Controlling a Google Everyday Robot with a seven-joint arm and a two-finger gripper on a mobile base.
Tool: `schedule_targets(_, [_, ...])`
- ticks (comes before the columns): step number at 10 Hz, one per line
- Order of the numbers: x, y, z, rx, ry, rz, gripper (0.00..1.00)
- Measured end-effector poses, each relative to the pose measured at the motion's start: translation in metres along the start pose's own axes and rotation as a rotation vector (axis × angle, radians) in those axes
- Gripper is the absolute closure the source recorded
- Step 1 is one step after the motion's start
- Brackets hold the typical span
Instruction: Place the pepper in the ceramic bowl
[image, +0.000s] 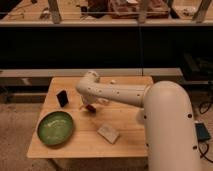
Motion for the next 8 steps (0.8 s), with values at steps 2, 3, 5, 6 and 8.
schedule_targets(2, [0.003, 0.002, 0.001, -0.013, -0.002, -0.021, 0.2])
schedule_targets(3, [0.006, 0.003, 0.004, -0.01, -0.003, -0.032, 0.2])
schedule_targets(5, [0.007, 0.003, 0.01, 0.0, -0.014, -0.048, 0.2])
schedule_targets(6, [0.007, 0.002, 0.015, 0.005, -0.025, -0.06, 0.2])
schedule_targets(8, [0.008, -0.003, 0.021, 0.008, -0.039, -0.08, 0.2])
